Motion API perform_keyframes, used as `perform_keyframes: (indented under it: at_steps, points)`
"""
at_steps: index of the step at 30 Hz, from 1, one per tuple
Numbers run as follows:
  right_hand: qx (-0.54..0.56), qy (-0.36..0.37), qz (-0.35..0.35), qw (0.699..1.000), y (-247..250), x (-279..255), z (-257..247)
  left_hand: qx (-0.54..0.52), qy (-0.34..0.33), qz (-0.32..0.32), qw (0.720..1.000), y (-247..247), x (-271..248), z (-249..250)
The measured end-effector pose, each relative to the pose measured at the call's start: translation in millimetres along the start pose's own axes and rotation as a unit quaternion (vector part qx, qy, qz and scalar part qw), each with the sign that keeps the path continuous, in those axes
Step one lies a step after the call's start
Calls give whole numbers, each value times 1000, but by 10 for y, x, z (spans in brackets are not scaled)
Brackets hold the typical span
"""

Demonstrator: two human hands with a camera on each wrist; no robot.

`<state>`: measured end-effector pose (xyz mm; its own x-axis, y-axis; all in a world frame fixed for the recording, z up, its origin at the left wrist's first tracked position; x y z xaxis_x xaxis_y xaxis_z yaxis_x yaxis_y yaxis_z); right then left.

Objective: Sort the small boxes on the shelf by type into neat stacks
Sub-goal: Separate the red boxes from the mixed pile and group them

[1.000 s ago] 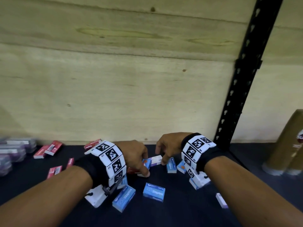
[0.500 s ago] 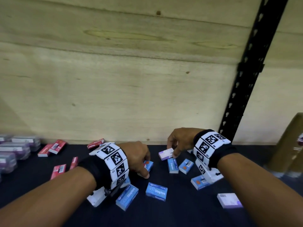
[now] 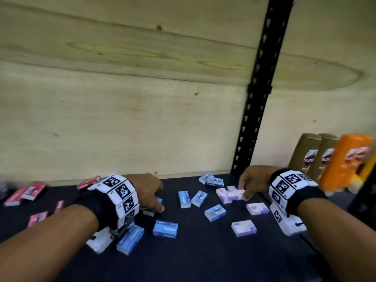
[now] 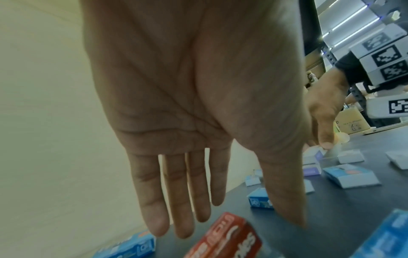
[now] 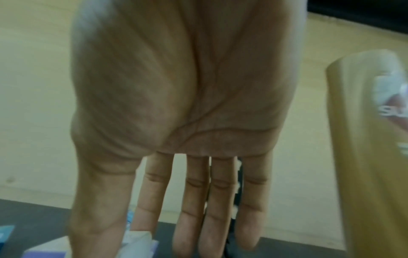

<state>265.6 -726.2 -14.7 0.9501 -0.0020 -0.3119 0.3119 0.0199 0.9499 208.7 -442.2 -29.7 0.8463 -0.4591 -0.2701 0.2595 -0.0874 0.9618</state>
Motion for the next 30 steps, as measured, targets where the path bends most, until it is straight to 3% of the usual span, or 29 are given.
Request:
perform_keyframes:
  at_steps: [12, 17, 22, 30]
  points:
    - [-14, -43, -29, 999, -169, -121, 142, -9, -35, -4, 999, 108, -132, 338]
    - [-3, -38, 9, 999, -51, -128, 58, -3, -37, -6, 999, 140, -183, 340]
    - [18, 6, 51, 998, 133, -160, -334, -1, -17, 9, 1000, 247, -327, 87]
    - [11, 100, 46, 994, 226, -192, -1300, -13, 53, 21, 998, 405, -794, -521]
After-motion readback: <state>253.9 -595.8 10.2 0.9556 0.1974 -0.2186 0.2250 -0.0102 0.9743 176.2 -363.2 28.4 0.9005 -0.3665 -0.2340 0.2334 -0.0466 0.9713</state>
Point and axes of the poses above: each hand's wrist, its own x-axis towards the middle knuckle, its own y-axis out of the back of the hand, z = x × y, the point moved 9 cm from there along x, towards the middle knuckle, and after that the axes turned 11 degrees about -y, right-handed, at the moved point
